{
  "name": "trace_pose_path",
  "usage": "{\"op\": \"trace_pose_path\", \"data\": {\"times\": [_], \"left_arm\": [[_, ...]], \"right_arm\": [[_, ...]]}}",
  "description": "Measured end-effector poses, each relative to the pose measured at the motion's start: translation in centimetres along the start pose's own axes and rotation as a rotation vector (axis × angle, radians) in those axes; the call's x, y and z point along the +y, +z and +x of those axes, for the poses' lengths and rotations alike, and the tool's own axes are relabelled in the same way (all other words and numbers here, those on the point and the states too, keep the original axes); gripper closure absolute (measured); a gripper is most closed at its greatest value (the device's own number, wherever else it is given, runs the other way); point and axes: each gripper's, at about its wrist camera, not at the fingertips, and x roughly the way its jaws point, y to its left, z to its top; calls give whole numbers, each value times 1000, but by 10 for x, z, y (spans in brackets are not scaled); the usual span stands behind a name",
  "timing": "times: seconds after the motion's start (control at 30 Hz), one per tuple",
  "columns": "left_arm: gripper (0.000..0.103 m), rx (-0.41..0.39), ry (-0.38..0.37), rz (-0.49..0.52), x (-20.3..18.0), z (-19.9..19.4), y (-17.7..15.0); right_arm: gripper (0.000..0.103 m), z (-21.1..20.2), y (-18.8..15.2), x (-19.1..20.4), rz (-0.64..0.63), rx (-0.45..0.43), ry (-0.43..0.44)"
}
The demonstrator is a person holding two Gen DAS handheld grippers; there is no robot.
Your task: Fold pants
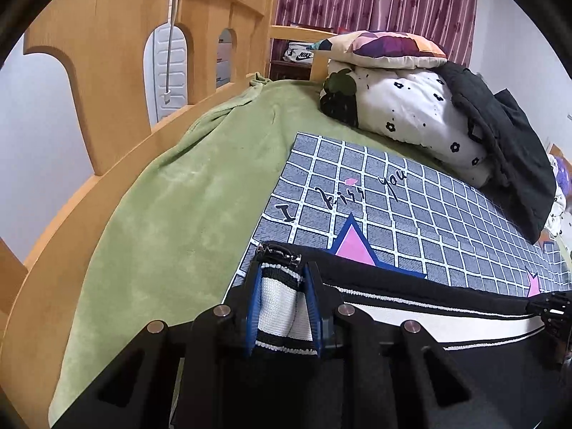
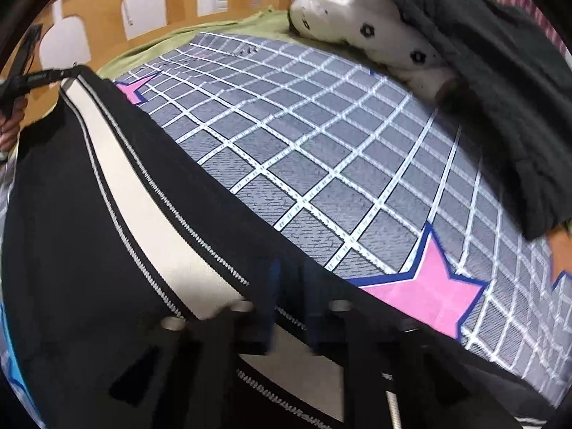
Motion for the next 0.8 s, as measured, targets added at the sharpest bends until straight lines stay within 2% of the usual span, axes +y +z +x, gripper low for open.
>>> {"op": "trace_pose_path", "data": {"times": [0.07, 0.17, 0.27, 0.33, 0.47, 0.53, 0.57, 0.67, 0.7, 0.77, 0.8], "left_arm": [[81, -34, -8, -1, 0, -8, -2], [81, -81, -2, -12, 2, -18, -3], [81, -72, 6, -35, 7, -9, 2], [81, -32, 15, -53, 10, 10, 5], [81, 64, 84, -24, 4, 54, 0], [76, 104, 129, 0, -1, 68, -3], [72, 115, 146, 9, -2, 69, -3], [47, 101, 195, -2, -1, 51, -1], [42, 85, 190, -5, -1, 43, -2], [39, 42, 146, 0, -3, 24, -3], [37, 34, 128, 6, -6, 19, -4]], "right_arm": [[100, -8, -3, 1, 8, -17, 6], [100, -37, -5, -4, 57, -117, 11], [100, -55, 0, -8, 94, -201, 1], [100, -47, 6, -9, 91, -193, -13], [99, 4, 5, -13, 110, -79, -21], [97, 13, 1, -13, 126, -90, -40], [89, 10, 1, -13, 136, -96, -53], [83, -13, -2, -20, 161, -106, -89], [81, -30, -9, -26, 177, -130, -101], [69, -56, -24, -42, 216, -176, -139], [67, -64, -30, -50, 236, -188, -160]]}}
